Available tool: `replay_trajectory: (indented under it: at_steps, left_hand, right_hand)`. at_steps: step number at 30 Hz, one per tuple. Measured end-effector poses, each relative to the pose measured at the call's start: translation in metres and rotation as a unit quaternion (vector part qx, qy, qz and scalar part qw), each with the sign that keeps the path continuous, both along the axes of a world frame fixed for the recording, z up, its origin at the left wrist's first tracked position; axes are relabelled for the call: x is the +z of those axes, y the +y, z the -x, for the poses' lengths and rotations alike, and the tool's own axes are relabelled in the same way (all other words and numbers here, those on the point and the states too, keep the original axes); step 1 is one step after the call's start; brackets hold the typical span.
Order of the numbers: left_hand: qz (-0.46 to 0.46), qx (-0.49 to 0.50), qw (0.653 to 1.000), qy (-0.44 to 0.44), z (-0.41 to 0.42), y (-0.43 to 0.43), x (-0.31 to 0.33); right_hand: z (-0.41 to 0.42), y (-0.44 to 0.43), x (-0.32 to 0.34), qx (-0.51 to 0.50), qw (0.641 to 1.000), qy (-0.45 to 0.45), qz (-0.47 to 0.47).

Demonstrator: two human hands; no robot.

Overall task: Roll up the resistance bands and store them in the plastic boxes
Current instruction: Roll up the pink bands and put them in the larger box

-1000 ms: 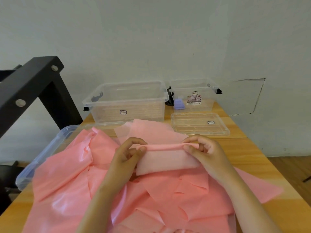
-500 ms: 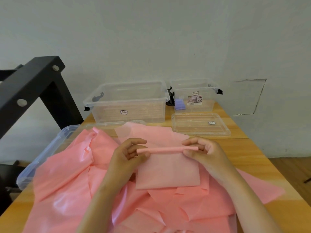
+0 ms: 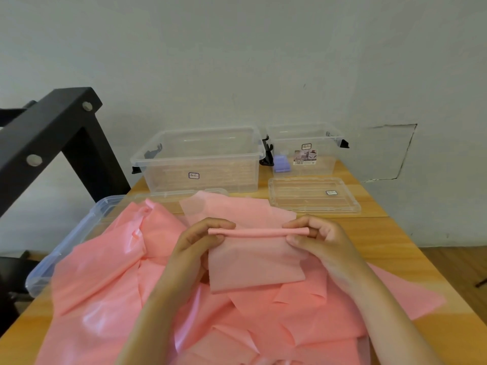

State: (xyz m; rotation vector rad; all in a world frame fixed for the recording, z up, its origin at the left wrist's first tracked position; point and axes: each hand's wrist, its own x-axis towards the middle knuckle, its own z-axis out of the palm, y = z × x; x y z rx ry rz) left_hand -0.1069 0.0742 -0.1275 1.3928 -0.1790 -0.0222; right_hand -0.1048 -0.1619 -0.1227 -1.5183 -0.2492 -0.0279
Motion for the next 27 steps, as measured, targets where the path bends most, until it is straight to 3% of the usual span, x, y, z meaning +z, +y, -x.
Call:
replay_trajectory:
  at_steps: [8,18,27]
  left_hand:
    - [-0.105,0.048,0.989,-0.091,0.0002,-0.0040,-0.0017]
    - [-0.085,0.059,0.994,-0.043,0.0021,-0.0063,-0.0009]
    - [-0.092,0.066,0.990,-0.078,0.0013,-0.0065,0.0005]
  right_hand:
    - [-0.0015,0.0004,-0.0016,-0.029,0.999,-0.004,0.023]
    - [-0.0016,-0.0005,-0.0035,-0.025,0.999,-0.009,0.037]
    - [-0.0021,0.0003,-0.0041,-0.019,0.999,-0.007,0.029]
